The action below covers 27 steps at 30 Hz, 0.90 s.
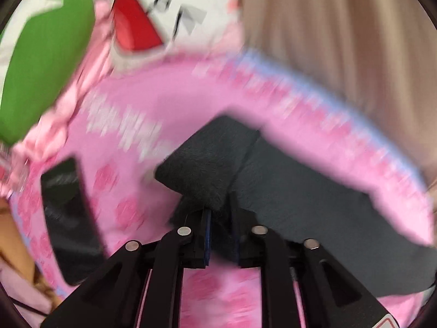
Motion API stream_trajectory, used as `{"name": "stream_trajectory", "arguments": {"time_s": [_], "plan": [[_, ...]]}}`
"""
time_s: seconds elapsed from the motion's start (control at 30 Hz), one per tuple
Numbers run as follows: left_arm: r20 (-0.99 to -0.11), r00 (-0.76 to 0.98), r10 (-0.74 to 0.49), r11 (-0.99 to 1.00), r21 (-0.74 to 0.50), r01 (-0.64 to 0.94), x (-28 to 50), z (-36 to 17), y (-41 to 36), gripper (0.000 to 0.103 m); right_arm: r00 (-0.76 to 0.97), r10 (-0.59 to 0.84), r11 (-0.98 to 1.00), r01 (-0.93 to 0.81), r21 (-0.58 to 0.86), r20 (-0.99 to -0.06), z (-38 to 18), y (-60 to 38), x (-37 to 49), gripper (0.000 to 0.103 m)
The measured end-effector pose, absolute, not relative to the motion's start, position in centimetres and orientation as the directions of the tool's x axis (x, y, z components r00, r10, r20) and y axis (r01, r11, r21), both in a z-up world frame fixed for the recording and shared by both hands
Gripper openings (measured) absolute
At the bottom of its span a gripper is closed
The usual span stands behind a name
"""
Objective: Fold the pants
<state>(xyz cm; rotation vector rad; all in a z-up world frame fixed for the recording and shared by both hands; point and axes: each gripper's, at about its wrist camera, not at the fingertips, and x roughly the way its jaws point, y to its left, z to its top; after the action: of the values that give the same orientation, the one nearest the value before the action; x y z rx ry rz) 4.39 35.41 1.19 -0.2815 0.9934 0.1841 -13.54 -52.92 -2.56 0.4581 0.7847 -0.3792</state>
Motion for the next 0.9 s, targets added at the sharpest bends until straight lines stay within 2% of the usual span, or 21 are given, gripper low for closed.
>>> {"name": "stream_trajectory", "arguments": {"time_s": [0.03,0.07,0.1,0.13,0.2,0.3,0.37,0.43,0.47,0.53,0.6,0.67,0.73,0.9], "plan": [[-0.867,0.498,0.008,0.944,-0.159,-0.290,4.1,-0.4,35.8,0.016,0.612,-0.162,0.823,0.517,0.237,-0.774,-4.0,-53.2,-14.1,0.014],[-0.866,0.500,-0.012,0.937,-0.185,-0.297,3.5,-0.8,36.2,0.017,0.629,-0.172,0.816,0.522,0.249,-0.758,-4.4,-53.2,-15.3,0.014],[-0.859,0.512,-0.015,0.929,-0.201,-0.310,2.8,-0.6,36.4,0.022,0.644,-0.198,0.808,0.534,0.248,-0.739,-4.0,-53.0,-16.2,0.028],[-0.849,0.528,0.009,0.920,-0.200,-0.338,1.7,0.2,36.7,0.028,0.650,-0.240,0.799,0.554,0.233,-0.721,-3.2,-52.5,-17.3,0.048],[-0.824,0.560,0.085,0.906,-0.170,-0.387,0.1,2.4,36.8,0.029,0.678,-0.317,0.802,0.565,0.194,-0.663,-0.9,-51.1,-19.0,0.061],[-0.743,0.653,0.145,0.921,-0.140,-0.364,-1.4,7.4,35.2,0.029,0.749,-0.268,0.851,0.479,0.216,-0.606,1.6,-48.3,-19.2,0.060],[-0.710,0.697,0.100,0.952,-0.134,-0.274,-0.4,10.1,32.1,0.038,0.805,-0.141,0.898,0.349,0.268,-0.576,2.8,-44.9,-17.0,0.060],[-0.693,0.720,0.042,0.978,-0.121,-0.173,1.8,11.0,28.0,0.073,0.825,-0.020,0.931,0.222,0.291,-0.565,3.2,-41.3,-14.0,0.055],[-0.688,0.725,0.029,0.984,-0.106,-0.140,2.7,10.9,26.3,0.074,0.819,0.081,0.947,0.114,0.299,-0.569,3.3,-38.1,-11.5,0.052],[-0.697,0.717,0.019,0.994,-0.067,-0.092,4.5,9.6,22.5,0.074,0.789,0.190,0.959,-0.021,0.284,-0.584,3.3,-32.7,-7.8,0.042],[-0.711,0.702,-0.041,0.994,-0.097,-0.040,5.4,8.0,20.1,0.073,0.733,0.290,0.954,-0.172,0.245,-0.616,3.1,-26.2,-3.9,0.034],[-0.717,0.687,-0.117,0.987,-0.162,-0.001,5.2,6.4,18.9,0.073,0.678,0.357,0.933,-0.295,0.207,-0.642,2.7,-20.0,-0.2,0.034],[-0.714,0.687,-0.136,0.984,-0.178,0.010,4.6,5.0,18.7,0.073,0.641,0.381,0.915,-0.367,0.171,-0.667,2.3,-14.3,2.6,0.034],[-0.690,0.723,-0.049,0.991,-0.123,-0.050,2.3,2.9,19.4,0.073,0.561,0.398,0.888,-0.434,0.152,-0.726,-0.5,-4.0,9.1,0.034]]}}
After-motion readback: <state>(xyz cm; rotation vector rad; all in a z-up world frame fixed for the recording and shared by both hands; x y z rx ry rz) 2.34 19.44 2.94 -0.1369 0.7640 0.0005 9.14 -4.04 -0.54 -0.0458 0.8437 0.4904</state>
